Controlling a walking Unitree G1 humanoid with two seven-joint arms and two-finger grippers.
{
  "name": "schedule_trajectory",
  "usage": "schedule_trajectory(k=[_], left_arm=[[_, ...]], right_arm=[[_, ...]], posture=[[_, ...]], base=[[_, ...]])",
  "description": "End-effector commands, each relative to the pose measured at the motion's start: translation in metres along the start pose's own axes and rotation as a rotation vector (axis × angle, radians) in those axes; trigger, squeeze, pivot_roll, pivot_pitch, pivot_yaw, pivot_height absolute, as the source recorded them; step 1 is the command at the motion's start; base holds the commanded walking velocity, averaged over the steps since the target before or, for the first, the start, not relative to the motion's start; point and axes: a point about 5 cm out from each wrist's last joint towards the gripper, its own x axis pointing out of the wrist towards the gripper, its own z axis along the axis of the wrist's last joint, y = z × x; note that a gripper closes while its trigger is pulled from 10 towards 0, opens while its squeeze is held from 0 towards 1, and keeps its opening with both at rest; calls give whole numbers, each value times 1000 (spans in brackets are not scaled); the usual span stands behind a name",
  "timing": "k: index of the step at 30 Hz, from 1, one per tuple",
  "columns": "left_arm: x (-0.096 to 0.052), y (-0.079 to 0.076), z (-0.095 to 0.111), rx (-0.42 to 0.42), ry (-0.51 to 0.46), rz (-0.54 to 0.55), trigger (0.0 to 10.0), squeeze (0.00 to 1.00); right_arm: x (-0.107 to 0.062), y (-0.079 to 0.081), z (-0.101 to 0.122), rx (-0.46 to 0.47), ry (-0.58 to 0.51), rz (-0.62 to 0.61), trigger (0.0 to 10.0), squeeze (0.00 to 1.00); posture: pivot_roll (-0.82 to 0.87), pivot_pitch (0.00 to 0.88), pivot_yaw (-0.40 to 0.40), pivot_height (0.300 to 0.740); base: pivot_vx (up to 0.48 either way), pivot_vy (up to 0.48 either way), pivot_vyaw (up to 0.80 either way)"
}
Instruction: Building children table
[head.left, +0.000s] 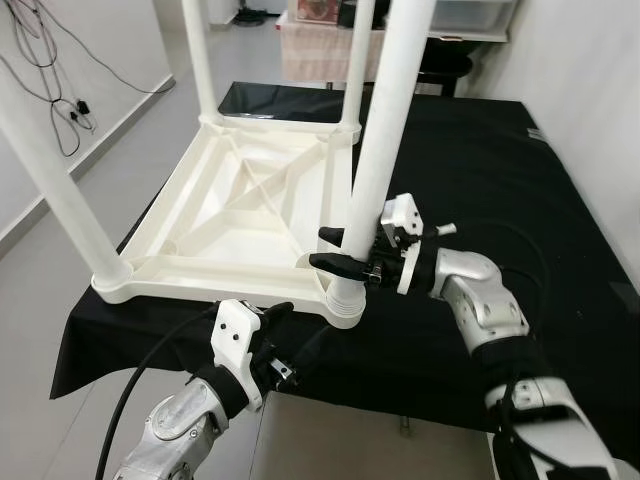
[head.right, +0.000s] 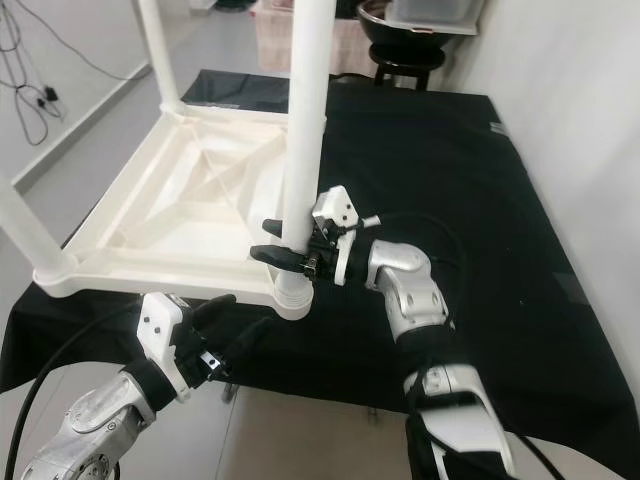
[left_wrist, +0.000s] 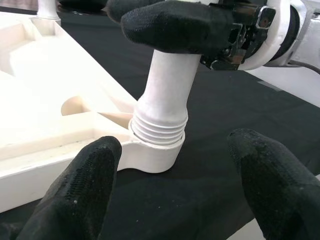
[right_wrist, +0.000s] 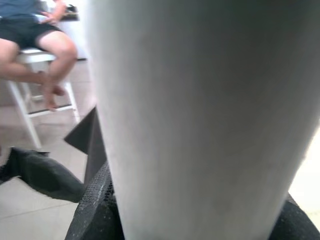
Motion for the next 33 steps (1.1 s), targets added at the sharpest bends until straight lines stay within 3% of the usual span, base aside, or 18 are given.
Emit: schedule_trajectory(k=[1,3,4,5,10,18,19,20,21,22,23,24,25,27,28,29,32,33], left_arm=[[-2,0,-1,-10,8,1,10000,0],[-3,2,1,-10,7,1,10000,0],[-3,2,1,-10,7,1,10000,0],[-4,4,2,-8,5,3,10000,0],[-3,5,2,-4,5,7,10000,0],[-3,7,3,7,4,25,10000,0],[-3,7,3,8,1,33,10000,0],[-3,7,3,8,1,33,10000,0],[-2,7,3,7,-1,38,10000,0],[-2,7,3,7,-1,38,10000,0],[-2,7,3,2,-1,38,10000,0],[-1,7,3,-2,0,36,10000,0],[-1,7,3,-2,0,36,10000,0],[0,6,2,-6,3,29,10000,0],[0,6,2,-6,3,29,10000,0],[0,6,2,-6,5,27,10000,0],[0,6,2,-6,7,25,10000,0],[0,6,2,-6,7,25,10000,0]], right_arm=[[-2,9,-22,72,82,-12,0,0],[-3,29,-36,20,209,-188,0,0],[-3,29,-36,20,209,-188,0,0],[-7,32,-44,-11,303,-575,0,0],[-2,30,-42,-77,308,-660,0,0],[5,22,-42,-56,313,-692,0,0],[4,20,-41,-46,325,-721,10000,0],[4,20,-41,-46,325,-721,10000,0],[6,21,-39,-7,307,-705,10000,486],[6,21,-39,-7,307,-705,10000,486],[14,21,-29,36,225,-603,10000,1000],[20,23,-18,52,158,-535,10000,1000],[20,23,-18,52,158,-535,10000,1000],[28,26,7,20,30,-321,10000,1000],[28,26,7,20,30,-321,10000,1000],[28,25,15,1,7,-210,10000,0],[23,19,24,-66,9,-2,10000,0],[23,19,24,-66,9,-2,10000,0]], posture=[[-11,87,-42,740],[-13,99,-44,740],[-13,99,-44,740],[-21,106,-43,740],[-20,100,-40,740],[-9,105,-61,740],[-9,105,-62,740],[-9,105,-62,740],[-13,103,-62,740],[-13,103,-62,740],[-14,102,-60,740],[-14,101,-60,740],[-14,101,-60,740],[-17,98,-57,740],[-17,98,-57,740],[-11,98,-60,740],[-6,98,-63,740],[-6,98,-63,740]], base=[[0,0,0],[0,0,0],[0,0,0],[0,0,0],[0,0,0],[0,0,0],[0,0,0],[0,0,0],[0,0,0],[0,0,0],[0,0,0],[0,0,0],[0,0,0],[0,0,0],[0,0,0],[0,0,0],[0,0,0],[0,0,0]])
